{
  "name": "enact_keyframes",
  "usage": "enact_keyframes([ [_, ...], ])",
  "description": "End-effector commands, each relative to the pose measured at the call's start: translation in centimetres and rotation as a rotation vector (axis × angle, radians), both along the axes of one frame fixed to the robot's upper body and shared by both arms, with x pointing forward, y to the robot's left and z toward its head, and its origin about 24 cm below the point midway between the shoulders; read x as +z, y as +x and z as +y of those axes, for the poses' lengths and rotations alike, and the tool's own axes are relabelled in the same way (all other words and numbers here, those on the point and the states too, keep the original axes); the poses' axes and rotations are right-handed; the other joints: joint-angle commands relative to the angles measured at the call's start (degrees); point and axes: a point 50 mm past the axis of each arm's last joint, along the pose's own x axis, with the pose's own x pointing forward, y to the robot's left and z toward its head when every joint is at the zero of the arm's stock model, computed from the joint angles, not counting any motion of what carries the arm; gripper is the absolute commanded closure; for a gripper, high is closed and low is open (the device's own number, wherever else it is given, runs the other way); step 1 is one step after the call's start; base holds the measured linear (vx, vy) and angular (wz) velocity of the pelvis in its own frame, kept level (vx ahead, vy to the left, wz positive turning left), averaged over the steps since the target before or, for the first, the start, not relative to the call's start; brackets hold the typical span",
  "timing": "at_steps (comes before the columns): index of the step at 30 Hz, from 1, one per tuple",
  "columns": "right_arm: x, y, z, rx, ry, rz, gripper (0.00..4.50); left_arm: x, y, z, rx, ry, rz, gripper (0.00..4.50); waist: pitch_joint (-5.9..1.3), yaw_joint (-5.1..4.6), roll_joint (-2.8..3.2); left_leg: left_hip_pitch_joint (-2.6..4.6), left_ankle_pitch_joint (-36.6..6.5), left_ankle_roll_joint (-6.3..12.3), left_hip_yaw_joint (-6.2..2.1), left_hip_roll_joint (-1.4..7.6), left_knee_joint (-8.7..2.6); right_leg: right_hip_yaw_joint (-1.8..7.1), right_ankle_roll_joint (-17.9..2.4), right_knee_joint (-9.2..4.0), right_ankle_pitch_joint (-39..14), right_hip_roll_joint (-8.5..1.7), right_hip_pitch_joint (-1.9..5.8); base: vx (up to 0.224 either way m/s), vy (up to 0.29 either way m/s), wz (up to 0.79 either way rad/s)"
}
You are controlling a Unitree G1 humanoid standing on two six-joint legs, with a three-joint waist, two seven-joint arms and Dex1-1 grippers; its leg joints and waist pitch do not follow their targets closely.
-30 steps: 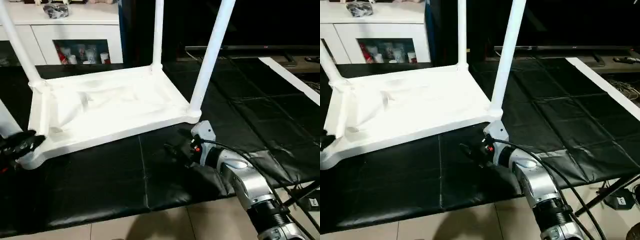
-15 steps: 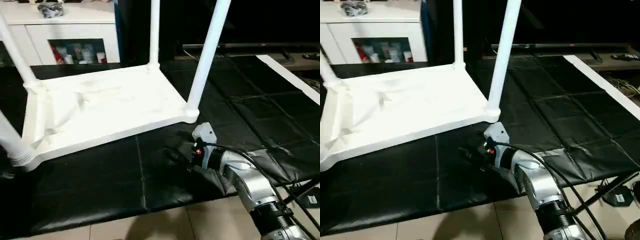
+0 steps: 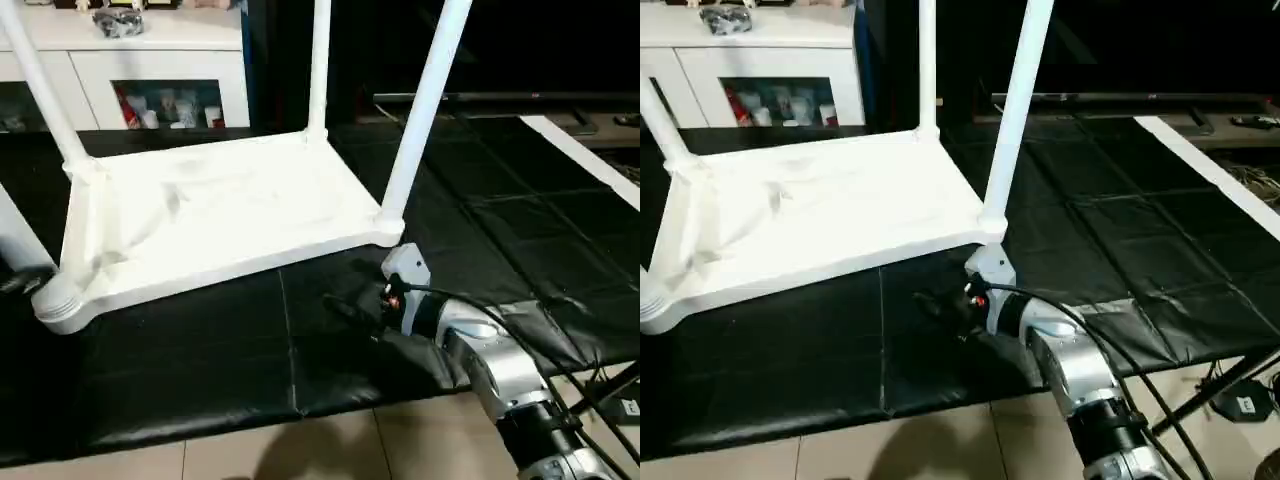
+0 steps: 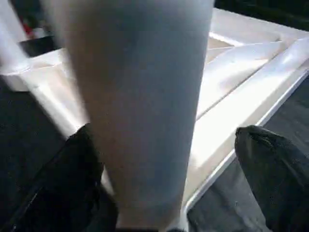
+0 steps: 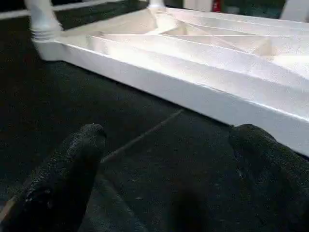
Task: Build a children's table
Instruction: Rotate table base
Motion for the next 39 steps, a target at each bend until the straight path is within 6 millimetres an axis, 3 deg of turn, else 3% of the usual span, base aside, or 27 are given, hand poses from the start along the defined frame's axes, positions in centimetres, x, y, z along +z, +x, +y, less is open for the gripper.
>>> enact_keyframes([
  [1, 0.6, -0.1, -0.1, 0.035, 0.041, 0.008, 0.0, -0.4, 0.7, -0.7, -0.03, -0.046, -0.002, 0.01, -3.23, 0.19, 2.48, 0.52, -20.7, -1.51, -0.05, 0.88, -4.67, 2.76, -10.8, -4.62, -13.3, -3.88, 2.24, 0.0, 0.0, 0.0],
  [5, -0.1, 0.9, -0.4, -0.06, -0.017, 0.011, 0.0, -0.7, 0.9, -1.7, -0.081, -0.12, 0.022, 0.01, -3.45, 0.01, 2.73, 0.38, -18.8, -2.51, -0.02, 0.89, -4.56, 2.67, -12.6, -4.0, -9.4, -3.97, 2.08, 0.0, 0.0, 0.0],
  [8, -1.2, 2.8, -0.6, -0.236, -0.12, 0.023, 0.0, -0.5, 0.2, -4.0, -0.241, -0.308, 0.069, 0.01, -3.13, -0.16, 2.85, 0.75, -21.5, -4.08, 0.21, 0.79, -4.63, 2.73, -13.6, -4.28, -12.5, -3.99, 1.58, 0.0, 0.0, 0.0],
  [9, -1.4, 3.1, -0.5, -0.256, -0.138, 0.027, 0.0, -0.3, 0.0, -4.6, -0.276, -0.351, 0.074, 0.01, -3.16, -0.15, 2.61, 0.82, -21.9, -4.03, 0.36, 0.78, -4.53, 2.82, -13.8, -4.2, -12.9, -4.09, 1.58, 0.0, 0.0, 0.0],
  [11, -1.8, 3.6, -0.3, -0.282, -0.167, 0.039, 0.0, 0.2, -0.5, -5.7, -0.35, -0.42, 0.09, 0.01, -3.08, 0.07, 3.02, 0.77, -21.7, -3.52, 0.35, 0.77, -4.53, 2.77, -13.4, -4.33, -13.2, -3.94, 1.65, 0.0, 0.0, 0.0],
  [12, -2.0, 3.7, -0.2, -0.289, -0.178, 0.046, 0.0, 0.4, -0.7, -6.2, -0.387, -0.448, 0.1, 0.01, -3.01, -0.08, 2.91, 0.33, -21.5, -3.47, 0.23, 0.83, -4.68, 2.73, -13.4, -4.18, -12.7, -3.92, 1.99, 0.0, 0.0, 0.0],
  [13, -2.2, 4.1, 0.0, -0.311, -0.2, 0.054, 0.0, 0.6, -1.3, -7.2, -0.46, -0.479, 0.121, 0.01, -3.18, 0.1, 3.0, 0.53, -21.2, -3.49, 0.29, 0.84, -4.56, 2.71, -13.4, -4.08, -12.2, -3.96, 1.93, 0.0, 0.0, 0.0],
  [16, -2.4, 4.9, 0.8, -0.346, -0.228, 0.068, 0.0, 0.5, -2.7, -9.7, -0.592, -0.514, 0.18, 0.01, -3.14, -0.42, 2.73, 0.17, -20.0, -3.3, 0.36, 0.9, -4.49, 2.74, -14.2, -3.81, -11.1, -3.93, 1.98, 0.0, 0.0, 0.0],
  [18, -2.4, 5.1, 1.2, -0.349, -0.238, 0.07, 0.0, 0.3, -3.2, -10.8, -0.638, -0.516, 0.205, 0.01, -3.0, -0.5, 2.43, 0.14, -19.1, -2.34, 0.65, 0.72, -4.46, 2.7, -13.5, -4.05, -11.3, -3.54, 2.07, 0.0, 0.0, 0.0],
  [22, -2.4, 5.5, 3.2, -0.325, -0.242, 0.078, 0.0, -0.2, -3.7, -15.0, -0.746, -0.556, 0.22, 0.01, -2.81, -0.91, 2.19, 0.18, -19.7, -2.74, 0.54, 0.9, -4.53, 2.81, -12.7, -4.2, -14.0, -3.78, 2.09, 0.0, 0.0, 0.0],
  [27, -1.8, 5.8, 5.2, -0.271, -0.228, 0.055, 0.0, -0.2, -2.8, -18.6, -0.792, -0.596, 0.158, 0.01, -2.89, -1.78, 1.81, -0.07, -18.9, -2.92, 0.64, 0.64, -4.41, 2.81, -11.4, -4.29, -14.9, -3.64, 2.37, 0.0, 0.0, 0.0],
  [29, -1.3, 5.9, 6.1, -0.244, -0.218, 0.044, 0.0, -0.2, -2.3, -20.1, -0.808, -0.638, 0.132, 0.01, -2.9, -2.11, 1.63, -0.48, -18.2, -2.83, 0.51, 0.55, -4.47, 2.77, -10.5, -4.3, -16.0, -3.69, 2.64, 0.0, 0.0, 0.0],
  [31, -1.1, 5.9, 6.8, -0.227, -0.216, 0.033, 0.0, 0.0, -2.0, -21.5, -0.83, -0.682, 0.115, 0.01, -2.99, -2.25, 1.6, -0.04, -18.4, -2.83, 0.67, 0.51, -4.19, 2.87, -10.0, -4.59, -17.8, -3.7, 2.28, 0.0, 0.0, 0.0],
  [32, -1.0, 5.9, 7.0, -0.224, -0.217, 0.03, 0.0, 0.1, -1.9, -21.9, -0.838, -0.691, 0.111, 0.01, -3.07, -2.34, 1.53, -0.15, -17.7, -2.78, 0.68, 0.46, -4.11, 2.94, -10.1, -4.5, -16.8, -3.68, 2.42, 0.0, 0.0, 0.0],
  [33, -1.0, 6.0, 7.2, -0.223, -0.216, 0.028, 0.0, 0.2, -1.8, -22.5, -0.848, -0.71, 0.1, 0.01, -3.15, -2.76, 1.39, -0.76, -15.8, -2.55, 0.57, 0.46, -4.25, 2.79, -10.5, -4.04, -14.0, -3.46, 2.71, 0.0, 0.0, 0.0],
  [34, -0.9, 6.0, 7.4, -0.22, -0.214, 0.026, 0.0, 0.4, -1.7, -23.2, -0.866, -0.732, 0.092, 0.01, -3.22, -2.88, 1.74, -0.75, -15.6, -2.66, 0.54, 0.51, -4.17, 2.74, -10.7, -3.96, -13.6, -3.53, 2.73, 0.0, 0.0, 0.0],
  [39, -0.9, 5.9, 7.8, -0.2, -0.205, 0.022, 0.0, 0.7, -1.6, -25.6, -0.917, -0.776, 0.083, 0.01, -3.66, -3.24, 1.54, -0.74, -12.1, -1.61, 0.76, 0.44, -3.72, 2.68, -12.6, -3.53, -6.5, -3.29, 2.88, 0.0, 0.0, 0.0],
])
